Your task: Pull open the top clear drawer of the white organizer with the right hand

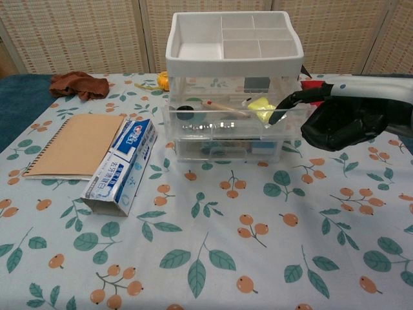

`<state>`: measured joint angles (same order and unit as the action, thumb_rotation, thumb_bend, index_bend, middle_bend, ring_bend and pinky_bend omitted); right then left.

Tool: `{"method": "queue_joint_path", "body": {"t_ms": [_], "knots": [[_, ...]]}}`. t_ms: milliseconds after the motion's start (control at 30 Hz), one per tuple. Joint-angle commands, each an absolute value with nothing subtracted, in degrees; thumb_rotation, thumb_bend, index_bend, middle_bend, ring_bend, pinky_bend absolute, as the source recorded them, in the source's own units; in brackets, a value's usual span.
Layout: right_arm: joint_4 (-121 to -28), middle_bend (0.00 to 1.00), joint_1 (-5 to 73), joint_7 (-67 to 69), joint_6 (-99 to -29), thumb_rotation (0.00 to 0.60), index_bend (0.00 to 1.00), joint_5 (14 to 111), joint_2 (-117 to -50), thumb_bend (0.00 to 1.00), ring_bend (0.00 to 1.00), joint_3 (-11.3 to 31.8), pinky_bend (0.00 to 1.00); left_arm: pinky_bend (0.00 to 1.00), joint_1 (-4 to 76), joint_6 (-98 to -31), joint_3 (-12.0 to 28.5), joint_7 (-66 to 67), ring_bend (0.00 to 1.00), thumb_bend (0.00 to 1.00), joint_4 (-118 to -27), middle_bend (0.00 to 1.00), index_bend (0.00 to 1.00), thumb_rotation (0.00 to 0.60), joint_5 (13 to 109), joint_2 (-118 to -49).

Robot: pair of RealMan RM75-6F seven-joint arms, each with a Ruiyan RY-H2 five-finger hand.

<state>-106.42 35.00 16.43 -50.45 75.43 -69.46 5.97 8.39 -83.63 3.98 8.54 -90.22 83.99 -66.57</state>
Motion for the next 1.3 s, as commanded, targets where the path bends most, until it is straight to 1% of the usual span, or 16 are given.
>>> {"method": "queue_joint_path", "body": {"t_ms": [33,400,467,533,600,933,1000,1133,1300], "knots": [[-107.35,0.79,34.5,16.71,-50.7,0.6,0.27,76.5,-68.85,0.67,0.88,5.34,0.99,0.11,8.4,-83.63,4.01,8.58,0.13,0.15,-90.2,0.12,0.19,0.6,83.94,-66.58],[-110.05,0.79,32.8,17.61,-52.22,0.6,0.27,80.46,-67.0,0.67,0.88,3.44,0.99,0.11,8.57,-83.58,3.96,8.83,0.13,0.15,-90.5,0.12,0.19,0.6,84.18,-66.53],[-110.45,0.79,32.52,17.68,-52.95,0.6,0.23,81.28,-66.56,0.67,0.88,3.43,0.99,0.11,8.57,-83.64,3.99,8.82,0.13,0.15,-90.55,0.12,0.2,0.6,84.18,-66.46],[-110.83,0.79,32.24,17.93,-53.54,0.6,0.16,81.84,-66.07,0.67,0.88,3.41,0.99,0.11,8.52,-83.7,3.98,8.81,0.13,0.15,-90.63,0.12,0.2,0.6,84.17,-66.37],[-111.17,0.79,31.94,18.04,-54.13,0.6,0.14,82.24,-65.47,0.67,0.88,3.41,0.99,0.11,8.48,-83.75,3.95,8.79,0.13,0.15,-90.71,0.12,0.2,0.6,84.18,-66.24],[-113.5,0.78,31.32,17.4,-55.75,0.6,0.13,84.85,-62.04,0.67,0.88,3.26,0.99,0.11,8.39,-84.18,3.97,8.79,0.13,0.15,-91.04,0.12,0.19,0.6,84.46,-65.98],[-114.24,0.78,31.48,17.09,-56.1,0.6,0.13,85.64,-60.89,0.67,0.88,3.57,0.99,0.11,8.29,-84.39,4.0,8.75,0.13,0.15,-91.11,0.12,0.19,0.6,84.47,-65.87],[-115.33,0.77,32.83,15.79,-56.41,0.6,0.13,86.44,-57.96,0.67,0.88,5.67,0.99,0.11,8.07,-84.68,3.96,8.68,0.13,0.15,-91.27,0.12,0.19,0.6,84.47,-65.61],[-114.73,0.75,36.79,12.31,-53.71,0.6,0.13,86.09,-55.32,0.65,0.87,9.13,0.99,0.11,7.79,-85.11,3.9,8.51,0.13,0.15,-91.43,0.12,0.19,0.6,84.58,-65.45]]}}
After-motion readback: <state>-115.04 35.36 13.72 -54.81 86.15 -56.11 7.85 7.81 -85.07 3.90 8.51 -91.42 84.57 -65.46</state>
